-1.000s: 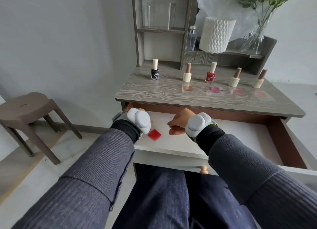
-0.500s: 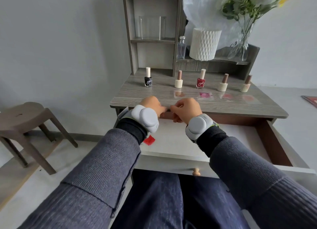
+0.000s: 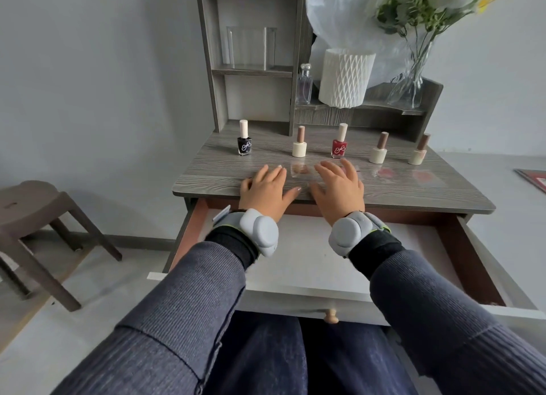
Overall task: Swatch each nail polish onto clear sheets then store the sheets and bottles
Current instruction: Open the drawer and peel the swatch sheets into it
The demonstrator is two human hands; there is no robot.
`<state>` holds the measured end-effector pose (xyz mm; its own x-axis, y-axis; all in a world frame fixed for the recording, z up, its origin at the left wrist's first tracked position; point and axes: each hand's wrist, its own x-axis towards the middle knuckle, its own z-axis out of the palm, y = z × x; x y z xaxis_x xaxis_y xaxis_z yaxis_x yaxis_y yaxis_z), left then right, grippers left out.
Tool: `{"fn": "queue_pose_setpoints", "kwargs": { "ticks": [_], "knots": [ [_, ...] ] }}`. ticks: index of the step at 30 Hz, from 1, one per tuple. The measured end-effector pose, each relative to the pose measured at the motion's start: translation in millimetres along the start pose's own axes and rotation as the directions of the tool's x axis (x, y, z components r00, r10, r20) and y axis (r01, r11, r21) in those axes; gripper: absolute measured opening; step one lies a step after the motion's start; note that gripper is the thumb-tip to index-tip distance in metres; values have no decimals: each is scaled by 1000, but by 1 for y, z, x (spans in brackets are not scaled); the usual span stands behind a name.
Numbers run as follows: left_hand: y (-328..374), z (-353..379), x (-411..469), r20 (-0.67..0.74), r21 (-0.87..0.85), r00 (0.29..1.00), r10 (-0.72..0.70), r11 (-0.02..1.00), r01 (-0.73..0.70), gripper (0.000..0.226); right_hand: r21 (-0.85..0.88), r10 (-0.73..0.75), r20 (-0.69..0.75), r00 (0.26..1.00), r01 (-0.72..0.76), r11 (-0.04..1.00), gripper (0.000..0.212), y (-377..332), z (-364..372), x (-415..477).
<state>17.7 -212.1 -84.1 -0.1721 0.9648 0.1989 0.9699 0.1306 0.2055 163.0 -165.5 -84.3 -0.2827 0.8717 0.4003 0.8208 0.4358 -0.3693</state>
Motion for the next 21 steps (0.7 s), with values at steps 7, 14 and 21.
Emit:
{"fn": "queue_pose_setpoints", "kwargs": {
  "ticks": [7, 14, 21],
  "knots": [
    [-1, 3, 0, 36, 79, 997, 64, 995, -67, 58, -151, -37, 65, 997, 47, 987, 39, 0, 6, 1],
    [-5, -2, -6, -16, 52, 994, 105, 993, -104, 54, -74, -24, 78, 997, 30, 997, 36, 0, 0, -5],
    [-6, -4, -14, -149, 128, 974, 168, 980, -150, 46, 40, -20, 22, 1000, 19, 999, 34, -1, -6, -16]
  ]
}}
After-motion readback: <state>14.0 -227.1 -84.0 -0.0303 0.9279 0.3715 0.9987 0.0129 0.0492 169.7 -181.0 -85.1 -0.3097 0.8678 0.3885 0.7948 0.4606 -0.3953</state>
